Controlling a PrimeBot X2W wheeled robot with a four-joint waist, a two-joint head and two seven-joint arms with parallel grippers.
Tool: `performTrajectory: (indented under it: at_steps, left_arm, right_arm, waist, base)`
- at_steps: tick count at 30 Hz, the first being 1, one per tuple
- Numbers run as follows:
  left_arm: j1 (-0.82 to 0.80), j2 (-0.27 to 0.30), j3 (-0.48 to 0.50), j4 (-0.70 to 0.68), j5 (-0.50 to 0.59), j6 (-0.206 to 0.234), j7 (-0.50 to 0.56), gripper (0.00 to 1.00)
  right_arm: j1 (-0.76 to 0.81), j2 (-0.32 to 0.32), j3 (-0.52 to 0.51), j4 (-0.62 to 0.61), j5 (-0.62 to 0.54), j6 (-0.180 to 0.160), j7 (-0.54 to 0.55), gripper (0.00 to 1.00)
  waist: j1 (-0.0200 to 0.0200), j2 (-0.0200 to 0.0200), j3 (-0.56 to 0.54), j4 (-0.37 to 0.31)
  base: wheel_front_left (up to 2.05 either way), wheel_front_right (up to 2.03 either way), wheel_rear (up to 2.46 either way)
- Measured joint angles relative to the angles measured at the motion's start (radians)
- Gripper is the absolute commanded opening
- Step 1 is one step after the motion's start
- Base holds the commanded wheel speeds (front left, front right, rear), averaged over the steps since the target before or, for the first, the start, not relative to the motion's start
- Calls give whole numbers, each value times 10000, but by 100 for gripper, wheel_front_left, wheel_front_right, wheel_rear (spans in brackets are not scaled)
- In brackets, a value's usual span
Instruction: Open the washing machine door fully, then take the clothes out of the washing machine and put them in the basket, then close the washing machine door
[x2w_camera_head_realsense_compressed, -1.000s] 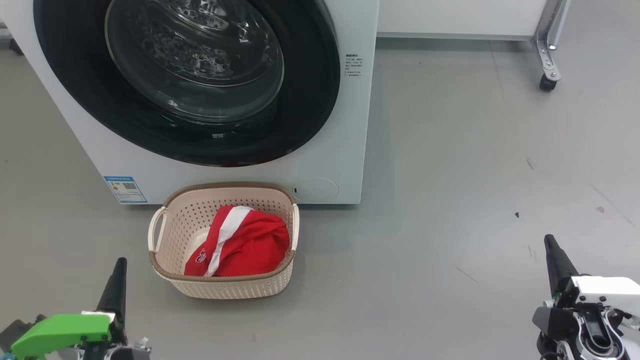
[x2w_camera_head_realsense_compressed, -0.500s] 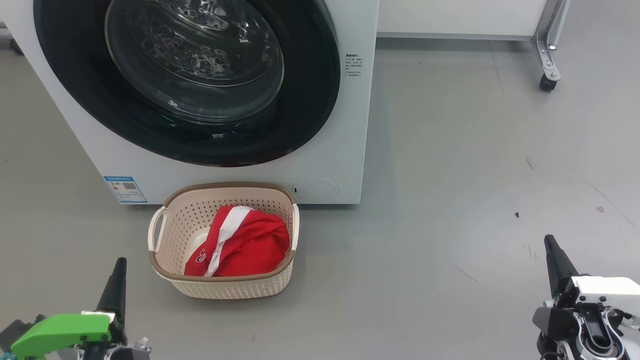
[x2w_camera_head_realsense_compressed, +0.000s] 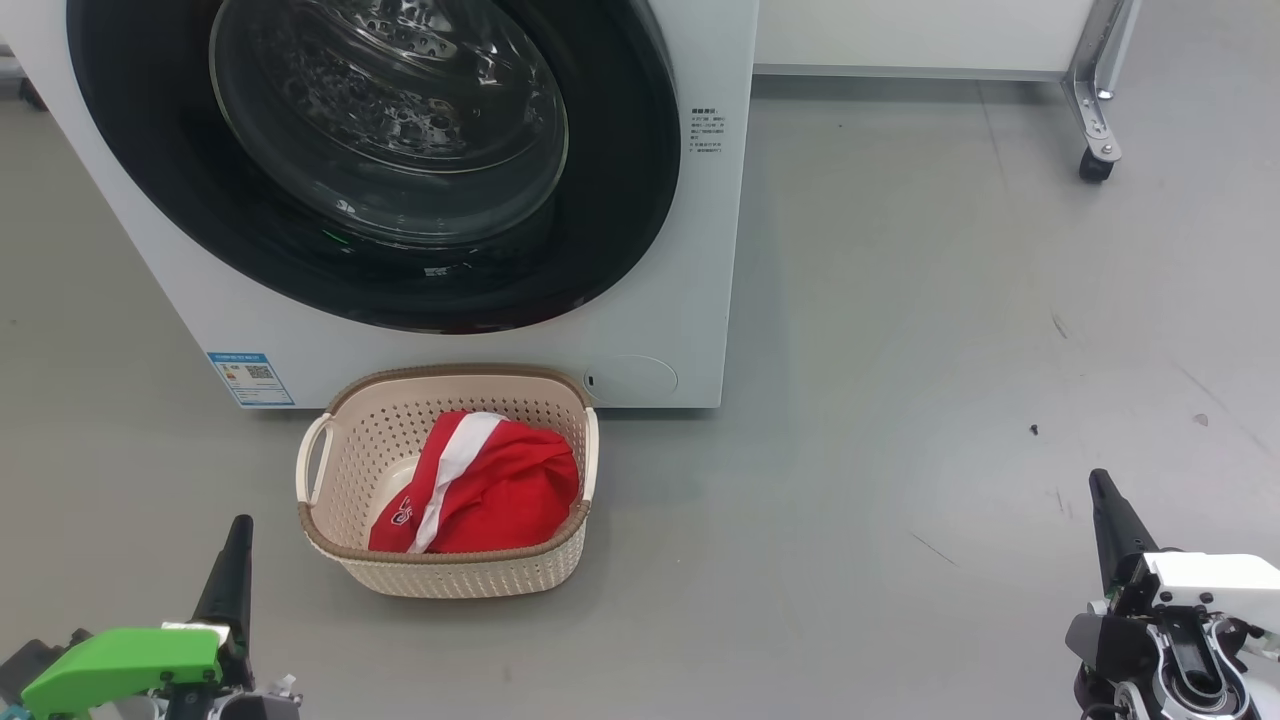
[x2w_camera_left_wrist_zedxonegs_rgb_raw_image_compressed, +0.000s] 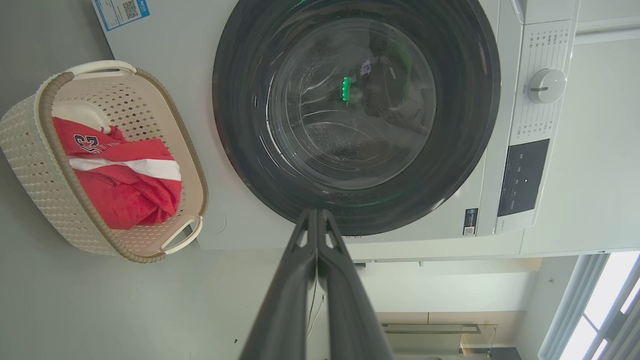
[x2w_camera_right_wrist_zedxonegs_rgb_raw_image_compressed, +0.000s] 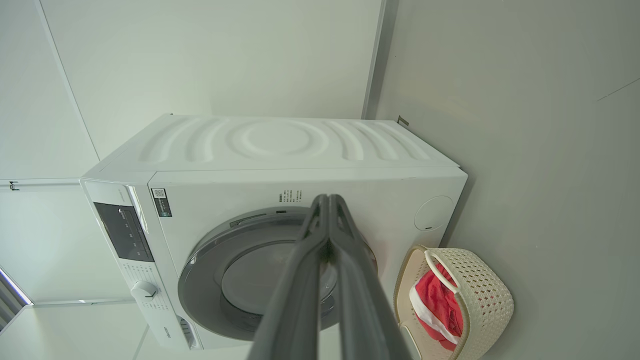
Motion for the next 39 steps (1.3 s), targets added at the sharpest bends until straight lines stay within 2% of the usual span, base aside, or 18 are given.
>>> performTrajectory:
  at_steps: [39]
  left_arm:
    - [-4,-8,13,0,0,0,42,0]
  right_arm:
    - [-4,4,-42,-8,-2,2,12,0]
  waist:
    - [0,0,1,0]
  base:
    - [0,0,0]
